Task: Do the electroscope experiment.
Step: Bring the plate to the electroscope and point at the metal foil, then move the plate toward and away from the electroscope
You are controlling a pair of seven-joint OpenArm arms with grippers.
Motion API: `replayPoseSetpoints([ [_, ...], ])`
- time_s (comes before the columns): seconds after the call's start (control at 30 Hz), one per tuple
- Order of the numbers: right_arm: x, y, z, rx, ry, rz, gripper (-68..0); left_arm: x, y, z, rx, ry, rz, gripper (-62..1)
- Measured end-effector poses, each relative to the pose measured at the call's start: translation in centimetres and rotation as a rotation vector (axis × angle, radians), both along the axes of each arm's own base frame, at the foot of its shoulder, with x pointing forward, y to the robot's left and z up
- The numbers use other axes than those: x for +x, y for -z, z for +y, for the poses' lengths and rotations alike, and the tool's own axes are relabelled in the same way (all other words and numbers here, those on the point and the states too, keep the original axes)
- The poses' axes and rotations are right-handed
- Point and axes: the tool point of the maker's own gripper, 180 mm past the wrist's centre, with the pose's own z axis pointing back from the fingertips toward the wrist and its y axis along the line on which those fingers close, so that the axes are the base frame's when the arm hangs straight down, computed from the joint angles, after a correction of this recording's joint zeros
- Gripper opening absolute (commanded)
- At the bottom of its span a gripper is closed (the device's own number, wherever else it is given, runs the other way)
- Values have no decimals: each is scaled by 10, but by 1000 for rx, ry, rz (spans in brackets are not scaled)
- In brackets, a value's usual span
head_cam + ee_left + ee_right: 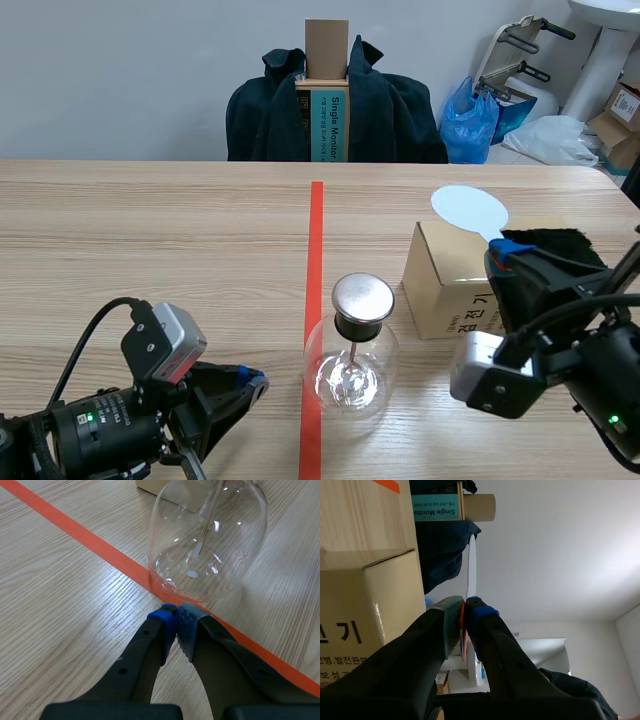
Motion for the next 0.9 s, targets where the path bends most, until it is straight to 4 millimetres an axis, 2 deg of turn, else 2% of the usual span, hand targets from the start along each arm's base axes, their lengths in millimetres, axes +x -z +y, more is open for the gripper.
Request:
replayPoseSetpoints([
  [0.13, -8, 5, 2, -1, -14, 18, -667, 0, 0, 0, -1, 0, 0, -592],
  [0.6, -35, 1, 41, -4, -282, -9, -667, 0, 0, 0, 0, 0, 0, -592],
  [0.9, -54, 2, 59, -12, -424, -10, -667, 0, 0, 0, -1, 0, 0, -592],
])
